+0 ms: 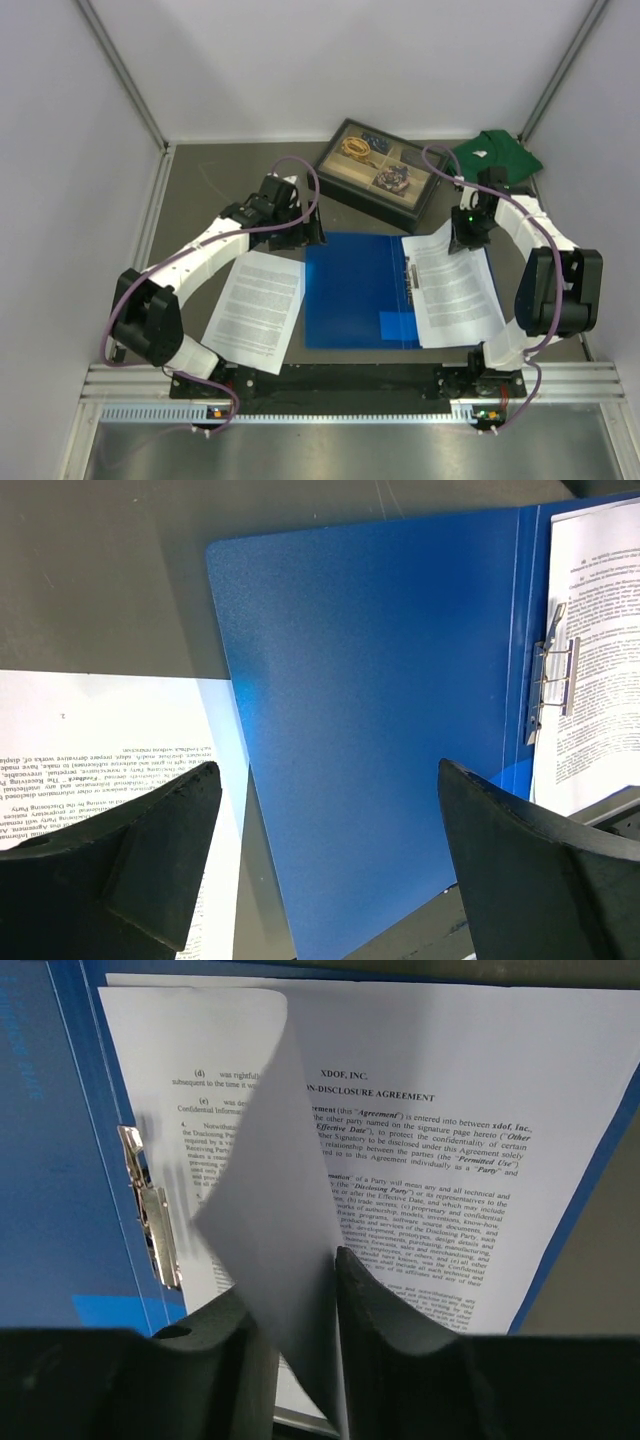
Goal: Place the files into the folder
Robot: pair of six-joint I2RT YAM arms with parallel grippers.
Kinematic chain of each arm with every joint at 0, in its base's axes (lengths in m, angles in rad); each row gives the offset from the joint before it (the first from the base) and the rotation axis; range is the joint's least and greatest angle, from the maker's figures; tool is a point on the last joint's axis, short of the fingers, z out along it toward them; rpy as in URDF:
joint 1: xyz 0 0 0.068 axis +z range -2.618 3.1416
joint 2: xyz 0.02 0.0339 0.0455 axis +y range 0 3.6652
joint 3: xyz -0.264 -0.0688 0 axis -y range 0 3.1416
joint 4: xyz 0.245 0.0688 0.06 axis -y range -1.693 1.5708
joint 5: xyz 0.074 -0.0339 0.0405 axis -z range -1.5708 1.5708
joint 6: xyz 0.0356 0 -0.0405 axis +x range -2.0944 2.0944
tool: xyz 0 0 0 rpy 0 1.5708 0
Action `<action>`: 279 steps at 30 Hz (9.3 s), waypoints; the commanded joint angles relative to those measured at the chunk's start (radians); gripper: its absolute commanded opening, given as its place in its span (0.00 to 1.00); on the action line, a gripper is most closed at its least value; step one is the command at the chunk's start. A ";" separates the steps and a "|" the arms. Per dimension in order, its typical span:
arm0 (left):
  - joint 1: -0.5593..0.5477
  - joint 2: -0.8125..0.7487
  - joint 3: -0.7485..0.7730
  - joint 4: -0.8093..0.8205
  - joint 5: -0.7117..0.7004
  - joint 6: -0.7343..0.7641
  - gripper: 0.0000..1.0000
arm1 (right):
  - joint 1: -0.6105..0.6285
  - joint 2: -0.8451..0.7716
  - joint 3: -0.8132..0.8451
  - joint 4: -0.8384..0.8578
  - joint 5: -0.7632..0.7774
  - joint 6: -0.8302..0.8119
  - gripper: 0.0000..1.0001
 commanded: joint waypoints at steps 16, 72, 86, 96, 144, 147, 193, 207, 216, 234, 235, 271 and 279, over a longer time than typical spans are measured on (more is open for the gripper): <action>0.267 -0.280 -0.108 -0.157 -0.108 0.029 0.98 | 0.117 -0.222 0.451 -0.338 0.504 0.312 0.99; 0.861 -0.228 -0.498 -0.092 0.228 -0.146 0.82 | 1.349 0.652 0.638 -0.008 0.593 1.401 0.83; 0.862 -0.128 -0.575 -0.045 0.196 -0.164 0.82 | 1.281 0.643 0.575 0.345 0.490 1.094 0.86; 0.862 -0.121 -0.567 -0.034 0.173 -0.184 0.82 | 1.195 0.542 0.418 0.401 0.429 1.055 0.94; 0.874 -0.035 -0.537 -0.058 0.206 -0.132 0.82 | 1.030 0.629 0.493 0.871 -0.050 0.812 0.95; 0.878 -0.042 -0.537 -0.061 0.200 -0.129 0.82 | 1.028 0.623 0.490 0.876 -0.056 0.806 0.94; 0.187 -0.126 -0.216 0.189 0.205 -0.086 0.95 | 0.449 -0.176 0.100 -0.255 0.281 -0.011 0.00; 0.149 0.017 -0.164 0.115 0.318 0.030 0.97 | 0.137 -0.231 -0.012 -0.178 0.201 -0.220 0.00; 0.150 0.007 -0.218 0.133 0.352 0.037 0.96 | 0.112 -0.169 -0.001 -0.157 0.134 -0.218 0.00; 0.149 -0.012 -0.333 0.215 0.404 -0.014 0.83 | -0.076 -0.067 -0.057 -0.074 0.001 -0.030 0.00; 0.149 -0.013 -0.340 0.218 0.412 -0.019 0.83 | -0.076 -0.063 -0.057 -0.077 -0.018 -0.033 0.00; 0.118 0.025 -0.360 0.248 0.430 -0.035 0.86 | 0.031 0.014 -0.058 -0.025 0.031 -0.205 0.00; 0.109 0.039 -0.366 0.262 0.437 -0.040 0.91 | 0.031 -0.021 -0.066 -0.002 0.096 -0.117 0.24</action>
